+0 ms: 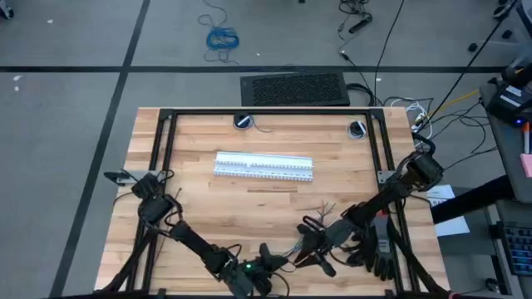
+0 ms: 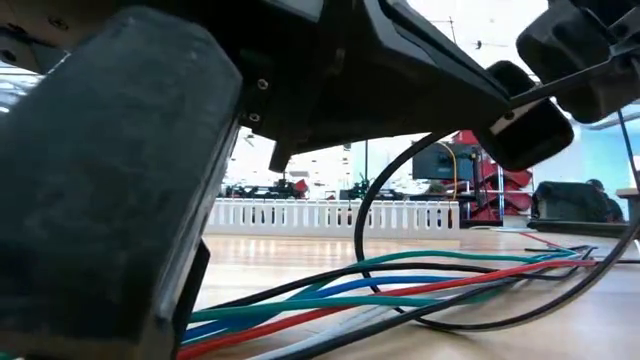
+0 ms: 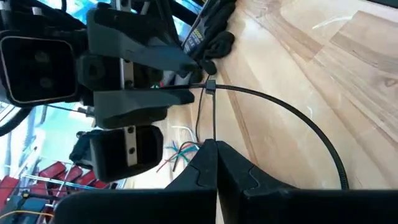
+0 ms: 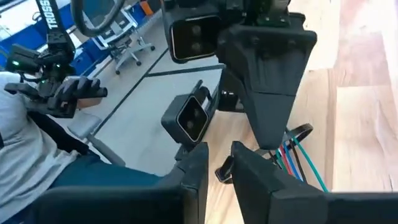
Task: Ziptie cables
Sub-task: Wrap the cables together using a zip tie
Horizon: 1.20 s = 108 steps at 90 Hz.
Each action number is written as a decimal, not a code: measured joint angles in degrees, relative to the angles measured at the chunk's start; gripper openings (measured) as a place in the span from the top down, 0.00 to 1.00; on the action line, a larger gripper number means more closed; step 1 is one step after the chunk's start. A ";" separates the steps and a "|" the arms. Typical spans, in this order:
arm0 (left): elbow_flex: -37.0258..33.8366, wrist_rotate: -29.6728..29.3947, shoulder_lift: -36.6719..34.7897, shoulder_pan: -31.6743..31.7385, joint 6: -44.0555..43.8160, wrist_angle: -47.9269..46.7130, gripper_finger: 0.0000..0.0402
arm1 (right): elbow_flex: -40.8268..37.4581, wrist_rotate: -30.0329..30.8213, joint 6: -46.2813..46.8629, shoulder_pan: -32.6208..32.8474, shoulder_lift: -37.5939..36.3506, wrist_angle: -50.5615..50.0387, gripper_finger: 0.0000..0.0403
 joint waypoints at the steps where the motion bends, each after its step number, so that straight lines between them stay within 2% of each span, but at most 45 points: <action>1: 0.00 0.01 0.00 0.00 0.00 0.00 1.00 | 0.19 0.00 0.00 0.00 0.00 -0.35 0.86; 16: 0.00 -0.01 0.00 0.00 0.00 -0.02 1.00 | 1.12 -0.04 0.00 0.00 0.02 -4.16 0.90; 44: 0.00 -0.02 -0.01 -0.09 -0.07 0.00 1.00 | 1.12 -0.07 -1.28 0.02 0.02 -4.30 0.93; 60: 0.00 -0.04 -0.01 -0.17 -0.18 0.00 1.00 | 1.12 -0.09 -3.09 0.02 0.02 -4.27 0.99; 76: -0.02 1.08 -0.02 -0.12 -2.17 -0.10 1.00 | 1.12 0.19 -3.54 0.02 0.02 -2.29 1.00; 108: 0.02 4.33 0.02 0.26 -8.00 0.33 1.00 | 1.26 4.96 -5.47 0.00 0.02 0.65 1.00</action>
